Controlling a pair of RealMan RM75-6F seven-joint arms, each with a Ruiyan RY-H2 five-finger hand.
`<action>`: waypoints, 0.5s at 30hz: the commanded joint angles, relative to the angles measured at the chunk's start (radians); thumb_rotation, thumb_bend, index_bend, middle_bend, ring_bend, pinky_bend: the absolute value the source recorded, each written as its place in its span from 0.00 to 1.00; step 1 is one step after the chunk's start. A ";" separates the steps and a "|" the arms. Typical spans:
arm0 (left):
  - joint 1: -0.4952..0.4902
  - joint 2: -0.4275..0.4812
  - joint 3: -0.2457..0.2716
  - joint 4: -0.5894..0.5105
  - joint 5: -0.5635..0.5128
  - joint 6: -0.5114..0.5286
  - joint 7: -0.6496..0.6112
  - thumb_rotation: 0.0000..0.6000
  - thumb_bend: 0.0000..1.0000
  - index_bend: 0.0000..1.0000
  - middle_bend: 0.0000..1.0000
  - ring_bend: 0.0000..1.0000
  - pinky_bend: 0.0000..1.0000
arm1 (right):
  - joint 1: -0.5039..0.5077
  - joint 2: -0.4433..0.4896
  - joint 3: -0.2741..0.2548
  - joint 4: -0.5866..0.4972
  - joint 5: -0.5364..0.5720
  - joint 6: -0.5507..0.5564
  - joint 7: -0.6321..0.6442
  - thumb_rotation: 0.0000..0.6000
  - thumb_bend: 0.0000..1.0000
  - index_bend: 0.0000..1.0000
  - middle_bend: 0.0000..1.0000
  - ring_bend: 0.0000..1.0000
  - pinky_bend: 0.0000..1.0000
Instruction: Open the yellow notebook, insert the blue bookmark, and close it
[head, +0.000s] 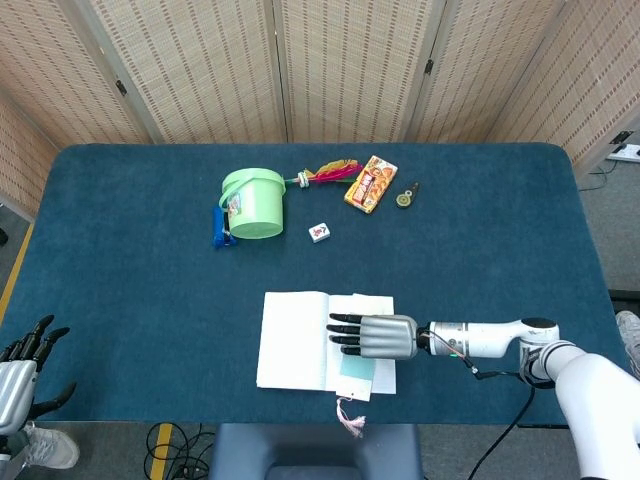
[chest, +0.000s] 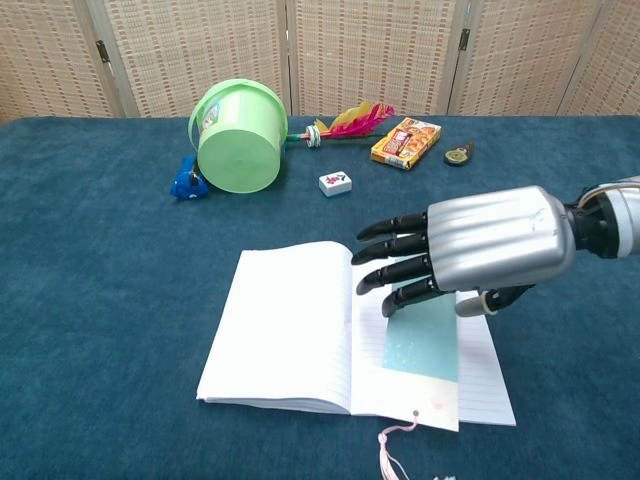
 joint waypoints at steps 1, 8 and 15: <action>-0.001 -0.001 0.000 -0.002 -0.001 -0.003 0.003 1.00 0.29 0.18 0.06 0.17 0.23 | 0.026 -0.068 -0.024 0.097 -0.008 0.040 0.040 1.00 0.26 0.31 0.13 0.00 0.00; -0.003 -0.001 -0.002 -0.004 -0.007 -0.006 0.009 1.00 0.29 0.18 0.06 0.17 0.23 | 0.037 -0.124 -0.045 0.205 0.018 0.070 0.079 1.00 0.26 0.31 0.13 0.00 0.00; -0.003 -0.002 -0.002 -0.003 -0.009 -0.008 0.010 1.00 0.29 0.18 0.06 0.17 0.22 | 0.046 -0.159 -0.059 0.269 0.052 0.080 0.100 1.00 0.26 0.31 0.13 0.00 0.00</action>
